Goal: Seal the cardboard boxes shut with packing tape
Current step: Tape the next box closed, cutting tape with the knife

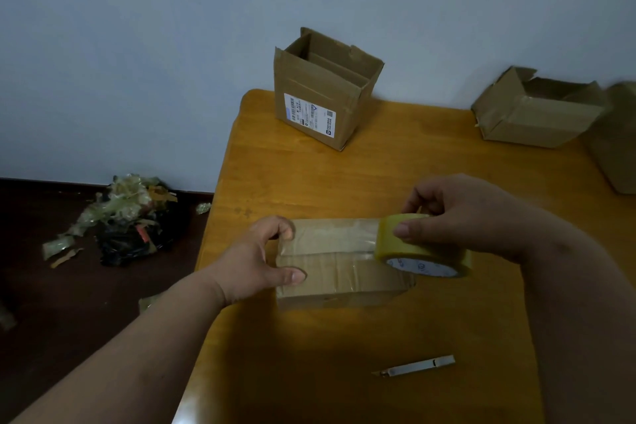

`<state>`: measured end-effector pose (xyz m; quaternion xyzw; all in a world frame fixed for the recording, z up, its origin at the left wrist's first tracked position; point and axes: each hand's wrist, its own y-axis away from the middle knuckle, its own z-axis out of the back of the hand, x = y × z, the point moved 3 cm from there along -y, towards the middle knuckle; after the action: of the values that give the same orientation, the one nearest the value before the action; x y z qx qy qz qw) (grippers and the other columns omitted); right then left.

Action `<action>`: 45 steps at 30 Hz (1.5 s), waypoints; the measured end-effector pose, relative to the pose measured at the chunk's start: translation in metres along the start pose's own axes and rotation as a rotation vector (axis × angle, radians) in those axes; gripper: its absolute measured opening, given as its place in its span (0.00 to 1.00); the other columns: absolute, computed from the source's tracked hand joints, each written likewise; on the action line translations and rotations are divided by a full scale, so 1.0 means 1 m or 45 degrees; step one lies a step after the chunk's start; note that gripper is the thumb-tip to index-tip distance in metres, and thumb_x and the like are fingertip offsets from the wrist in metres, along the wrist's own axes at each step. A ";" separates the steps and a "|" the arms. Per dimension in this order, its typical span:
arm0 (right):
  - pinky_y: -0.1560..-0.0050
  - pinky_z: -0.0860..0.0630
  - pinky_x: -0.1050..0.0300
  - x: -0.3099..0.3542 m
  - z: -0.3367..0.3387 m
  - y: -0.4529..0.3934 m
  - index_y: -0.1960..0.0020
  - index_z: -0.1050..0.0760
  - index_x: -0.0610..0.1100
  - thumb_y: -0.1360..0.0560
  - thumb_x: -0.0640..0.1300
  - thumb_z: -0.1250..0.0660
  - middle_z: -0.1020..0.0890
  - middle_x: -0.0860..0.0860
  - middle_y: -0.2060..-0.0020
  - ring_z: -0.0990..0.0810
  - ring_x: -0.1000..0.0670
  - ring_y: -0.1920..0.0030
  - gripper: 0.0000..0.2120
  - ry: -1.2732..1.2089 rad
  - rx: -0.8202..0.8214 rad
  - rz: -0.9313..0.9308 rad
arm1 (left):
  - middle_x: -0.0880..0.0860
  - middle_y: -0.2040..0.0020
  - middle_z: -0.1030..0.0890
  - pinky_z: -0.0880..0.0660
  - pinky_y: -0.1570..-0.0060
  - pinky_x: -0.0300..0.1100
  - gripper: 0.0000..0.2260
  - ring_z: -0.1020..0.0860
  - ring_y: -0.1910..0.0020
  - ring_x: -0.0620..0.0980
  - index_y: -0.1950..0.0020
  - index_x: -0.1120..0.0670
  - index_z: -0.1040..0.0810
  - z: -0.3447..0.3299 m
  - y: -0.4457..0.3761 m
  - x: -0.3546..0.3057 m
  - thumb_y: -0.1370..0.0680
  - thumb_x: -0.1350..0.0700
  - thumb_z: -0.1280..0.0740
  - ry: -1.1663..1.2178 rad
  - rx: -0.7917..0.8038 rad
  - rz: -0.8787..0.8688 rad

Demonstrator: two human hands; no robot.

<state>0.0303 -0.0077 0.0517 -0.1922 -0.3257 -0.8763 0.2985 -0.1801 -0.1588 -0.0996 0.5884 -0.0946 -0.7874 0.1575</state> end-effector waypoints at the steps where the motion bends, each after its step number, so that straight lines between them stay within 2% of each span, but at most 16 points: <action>1: 0.64 0.32 0.61 -0.001 -0.001 0.000 0.53 0.22 0.51 0.29 0.54 0.27 0.22 0.52 0.63 0.24 0.55 0.63 0.10 -0.007 0.005 -0.002 | 0.47 0.40 0.28 0.23 0.42 0.54 0.22 0.30 0.36 0.48 0.53 0.42 0.30 0.000 0.000 0.001 0.40 0.43 0.23 -0.002 -0.004 0.000; 4: 0.64 0.31 0.60 -0.004 -0.004 0.000 0.53 0.22 0.50 0.29 0.54 0.27 0.22 0.52 0.63 0.24 0.54 0.62 0.10 0.007 0.021 -0.007 | 0.48 0.39 0.28 0.23 0.41 0.55 0.22 0.30 0.35 0.48 0.51 0.40 0.29 -0.001 0.000 0.000 0.39 0.45 0.21 0.011 -0.036 -0.020; 6: 0.65 0.33 0.61 -0.007 -0.006 0.000 0.53 0.22 0.50 0.29 0.55 0.27 0.23 0.53 0.63 0.25 0.56 0.63 0.10 0.029 0.017 -0.013 | 0.46 0.36 0.30 0.24 0.38 0.53 0.27 0.31 0.33 0.47 0.43 0.38 0.29 -0.002 0.000 -0.001 0.35 0.52 0.19 0.050 -0.046 0.001; 8: 0.65 0.33 0.62 -0.010 -0.009 -0.001 0.53 0.22 0.50 0.29 0.55 0.27 0.24 0.53 0.64 0.26 0.56 0.64 0.11 0.038 0.006 -0.018 | 0.43 0.32 0.33 0.29 0.33 0.51 0.36 0.33 0.31 0.45 0.33 0.32 0.35 -0.001 0.000 -0.003 0.32 0.54 0.21 0.004 -0.021 0.027; 10: 0.65 0.34 0.63 -0.011 -0.012 -0.001 0.53 0.22 0.50 0.29 0.55 0.27 0.24 0.53 0.63 0.26 0.56 0.63 0.11 0.053 -0.005 -0.009 | 0.43 0.30 0.37 0.35 0.29 0.48 0.39 0.36 0.30 0.46 0.29 0.28 0.41 -0.001 -0.001 -0.008 0.30 0.52 0.23 -0.186 0.041 0.032; 13: 0.64 0.32 0.61 -0.013 -0.014 -0.002 0.52 0.22 0.50 0.28 0.55 0.27 0.22 0.52 0.60 0.24 0.54 0.60 0.11 0.051 -0.006 0.005 | 0.45 0.26 0.45 0.41 0.28 0.43 0.36 0.42 0.27 0.49 0.25 0.34 0.41 0.000 -0.003 -0.019 0.27 0.47 0.26 -0.585 0.092 0.019; 16: 0.63 0.32 0.61 -0.015 -0.015 -0.003 0.51 0.22 0.51 0.28 0.55 0.28 0.22 0.52 0.58 0.24 0.54 0.58 0.11 0.048 -0.004 0.004 | 0.42 0.21 0.59 0.51 0.23 0.49 0.37 0.57 0.21 0.47 0.22 0.41 0.43 -0.007 -0.007 -0.040 0.26 0.47 0.27 -0.966 0.090 -0.117; 19: 0.63 0.31 0.61 -0.017 -0.016 -0.003 0.52 0.23 0.51 0.28 0.55 0.28 0.22 0.52 0.59 0.24 0.54 0.59 0.10 0.054 -0.005 0.010 | 0.43 0.20 0.59 0.61 0.24 0.45 0.37 0.60 0.22 0.44 0.21 0.44 0.50 -0.022 -0.008 -0.054 0.24 0.50 0.31 -1.112 0.212 -0.156; 23: 0.62 0.30 0.59 -0.019 -0.017 -0.004 0.50 0.22 0.50 0.27 0.56 0.28 0.22 0.52 0.57 0.23 0.53 0.56 0.11 0.056 -0.007 0.015 | 0.45 0.19 0.55 0.61 0.23 0.47 0.36 0.58 0.21 0.44 0.20 0.48 0.50 -0.032 -0.007 -0.056 0.23 0.37 0.39 -1.173 0.158 -0.103; 26: 0.61 0.30 0.59 -0.020 -0.017 -0.006 0.51 0.23 0.51 0.27 0.57 0.29 0.22 0.53 0.57 0.24 0.54 0.56 0.11 0.071 -0.025 0.023 | 0.46 0.19 0.52 0.59 0.23 0.52 0.41 0.56 0.21 0.47 0.22 0.48 0.48 -0.043 -0.007 -0.052 0.27 0.27 0.45 -1.223 0.060 -0.065; 29: 0.62 0.33 0.60 -0.022 -0.017 -0.007 0.50 0.23 0.52 0.26 0.57 0.30 0.24 0.55 0.58 0.26 0.56 0.57 0.10 0.083 -0.057 0.033 | 0.48 0.20 0.52 0.62 0.23 0.54 0.45 0.56 0.21 0.49 0.23 0.48 0.49 -0.053 -0.009 -0.048 0.31 0.23 0.44 -1.256 -0.030 -0.023; 32: 0.61 0.31 0.59 -0.025 -0.017 -0.007 0.50 0.22 0.51 0.26 0.59 0.31 0.23 0.54 0.58 0.25 0.55 0.57 0.13 0.060 -0.069 0.045 | 0.47 0.20 0.57 0.65 0.24 0.54 0.51 0.62 0.21 0.50 0.22 0.48 0.56 -0.056 -0.011 -0.042 0.35 0.21 0.47 -1.276 -0.061 -0.030; 36: 0.63 0.30 0.59 -0.037 -0.019 -0.004 0.57 0.22 0.48 0.32 0.69 0.37 0.22 0.53 0.63 0.24 0.54 0.62 0.23 -0.090 -0.064 0.054 | 0.48 0.22 0.69 0.67 0.25 0.55 0.54 0.71 0.24 0.51 0.25 0.48 0.73 -0.057 -0.011 -0.037 0.37 0.18 0.54 -1.348 -0.064 -0.065; 39: 0.62 0.32 0.55 -0.059 -0.022 -0.001 0.66 0.23 0.50 0.34 0.74 0.33 0.26 0.55 0.70 0.28 0.54 0.67 0.26 -0.407 -0.011 0.053 | 0.48 0.24 0.73 0.67 0.25 0.55 0.54 0.73 0.26 0.51 0.27 0.49 0.76 -0.059 -0.012 -0.038 0.37 0.18 0.54 -1.367 -0.063 -0.037; 42: 0.50 0.30 0.47 -0.083 -0.025 0.001 0.59 0.18 0.44 0.41 0.67 0.27 0.19 0.49 0.63 0.22 0.48 0.57 0.26 -0.794 0.062 0.109 | 0.49 0.25 0.74 0.66 0.25 0.56 0.56 0.74 0.26 0.51 0.25 0.50 0.75 -0.060 -0.013 -0.037 0.37 0.17 0.54 -1.386 -0.067 -0.024; 45: 0.52 0.29 0.52 -0.092 -0.027 0.001 0.54 0.21 0.33 0.45 0.65 0.22 0.20 0.45 0.61 0.22 0.48 0.57 0.37 -0.922 0.129 0.162 | 0.49 0.25 0.74 0.66 0.25 0.56 0.57 0.74 0.26 0.51 0.25 0.50 0.75 -0.061 -0.013 -0.035 0.38 0.17 0.54 -1.398 -0.062 -0.022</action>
<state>0.0954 0.0100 -0.0157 -0.4947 -0.4406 -0.7139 0.2270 -0.1149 -0.1319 -0.0898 0.0882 -0.1400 -0.9819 0.0921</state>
